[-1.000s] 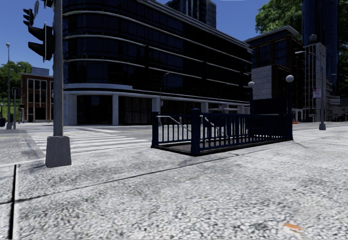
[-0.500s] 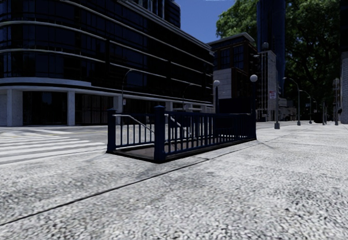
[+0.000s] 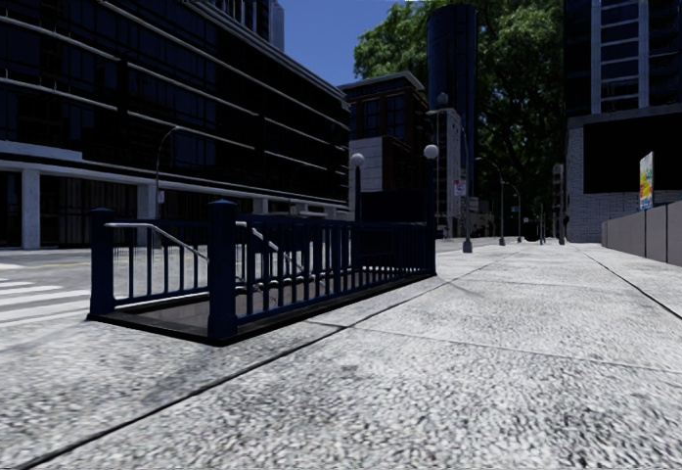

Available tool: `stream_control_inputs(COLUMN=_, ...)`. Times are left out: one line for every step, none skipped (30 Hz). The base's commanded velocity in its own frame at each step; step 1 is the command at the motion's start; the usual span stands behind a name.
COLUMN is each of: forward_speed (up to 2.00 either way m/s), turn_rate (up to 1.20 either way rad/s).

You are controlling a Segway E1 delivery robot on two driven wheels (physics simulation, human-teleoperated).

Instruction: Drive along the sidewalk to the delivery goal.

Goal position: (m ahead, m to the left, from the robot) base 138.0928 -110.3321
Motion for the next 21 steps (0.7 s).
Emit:
stream_control_inputs(forward_speed=1.56, turn_rate=-0.49)
stream_control_inputs(forward_speed=1.57, turn_rate=-0.49)
stream_control_inputs(forward_speed=1.59, turn_rate=-0.49)
stream_control_inputs(forward_speed=1.61, turn_rate=-0.49)
stream_control_inputs(forward_speed=1.61, turn_rate=-0.49)
stream_control_inputs(forward_speed=1.62, turn_rate=-0.49)
stream_control_inputs(forward_speed=1.62, turn_rate=-0.49)
stream_control_inputs(forward_speed=1.62, turn_rate=-0.49)
stream_control_inputs(forward_speed=1.62, turn_rate=-0.49)
stream_control_inputs(forward_speed=1.62, turn_rate=-0.49)
stream_control_inputs(forward_speed=1.62, turn_rate=-0.49)
stream_control_inputs(forward_speed=1.62, turn_rate=-0.49)
stream_control_inputs(forward_speed=1.62, turn_rate=-0.49)
stream_control_inputs(forward_speed=1.62, turn_rate=-0.49)
stream_control_inputs(forward_speed=1.62, turn_rate=-0.49)
stream_control_inputs(forward_speed=1.62, turn_rate=-0.49)
stream_control_inputs(forward_speed=1.62, turn_rate=-0.49)
stream_control_inputs(forward_speed=1.62, turn_rate=-0.49)
stream_control_inputs(forward_speed=1.62, turn_rate=-0.49)
stream_control_inputs(forward_speed=1.62, turn_rate=-0.49)
stream_control_inputs(forward_speed=1.62, turn_rate=-0.49)
